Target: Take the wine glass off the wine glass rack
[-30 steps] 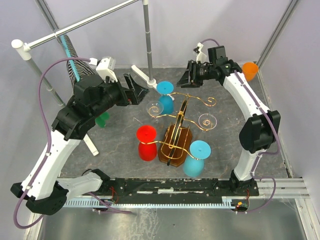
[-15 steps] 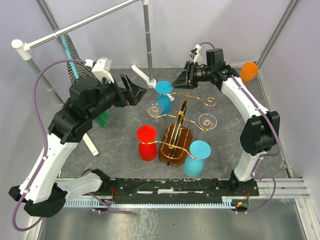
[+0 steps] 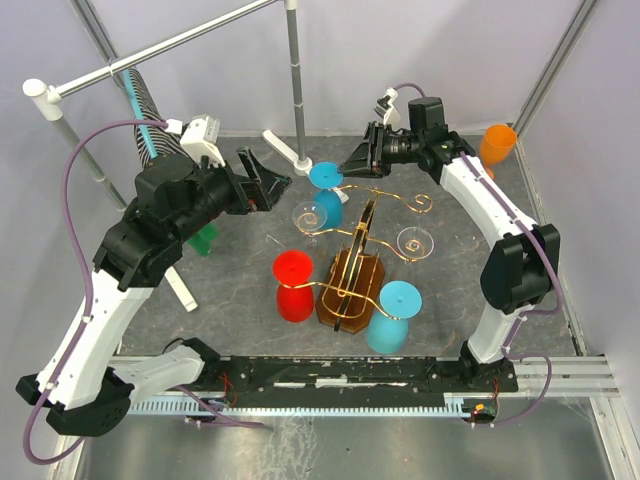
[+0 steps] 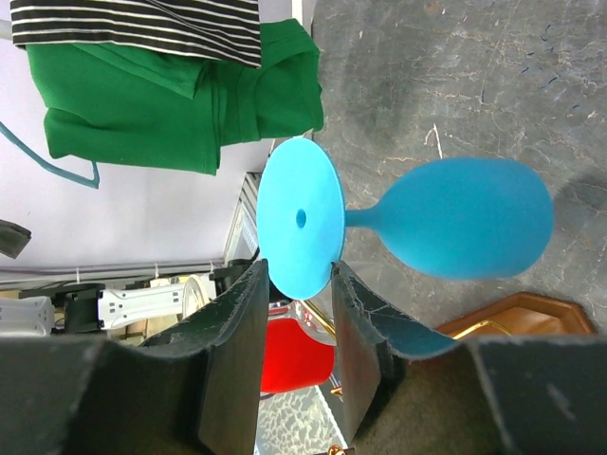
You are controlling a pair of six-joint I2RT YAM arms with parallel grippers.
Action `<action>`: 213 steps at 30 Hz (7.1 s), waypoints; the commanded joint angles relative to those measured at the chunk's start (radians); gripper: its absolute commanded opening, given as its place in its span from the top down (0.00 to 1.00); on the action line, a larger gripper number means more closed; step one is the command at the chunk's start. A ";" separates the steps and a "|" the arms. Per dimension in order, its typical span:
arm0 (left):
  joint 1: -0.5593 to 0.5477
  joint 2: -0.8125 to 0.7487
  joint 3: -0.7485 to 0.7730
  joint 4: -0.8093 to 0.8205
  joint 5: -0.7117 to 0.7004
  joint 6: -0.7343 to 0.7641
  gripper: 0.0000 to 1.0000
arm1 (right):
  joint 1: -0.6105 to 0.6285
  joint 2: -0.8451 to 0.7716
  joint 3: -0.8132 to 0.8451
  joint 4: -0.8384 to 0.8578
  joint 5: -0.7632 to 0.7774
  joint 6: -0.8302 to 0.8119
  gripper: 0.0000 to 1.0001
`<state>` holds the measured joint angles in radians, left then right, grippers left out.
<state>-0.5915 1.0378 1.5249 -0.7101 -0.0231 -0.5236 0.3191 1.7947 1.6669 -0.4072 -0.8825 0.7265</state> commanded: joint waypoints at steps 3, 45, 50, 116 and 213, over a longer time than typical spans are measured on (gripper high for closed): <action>-0.005 -0.012 0.018 0.014 -0.002 -0.016 0.01 | 0.019 -0.020 0.006 0.009 -0.021 -0.031 0.62; -0.005 -0.020 0.002 0.011 -0.012 0.006 0.01 | 0.041 -0.010 -0.052 0.108 -0.032 0.046 0.70; -0.005 -0.027 0.001 0.010 -0.015 0.007 0.01 | 0.050 0.007 -0.044 0.156 -0.055 0.092 0.71; -0.005 0.006 0.001 0.012 -0.084 0.082 0.01 | -0.086 0.408 0.700 -0.503 1.124 -0.688 0.99; -0.005 0.091 0.032 0.047 -0.099 0.144 0.01 | -0.038 0.688 0.414 -0.241 1.171 -1.291 0.47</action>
<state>-0.5915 1.1305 1.5230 -0.7044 -0.1249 -0.4244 0.2710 2.5221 2.0998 -0.4946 0.5426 -0.6506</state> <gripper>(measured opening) 0.993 0.503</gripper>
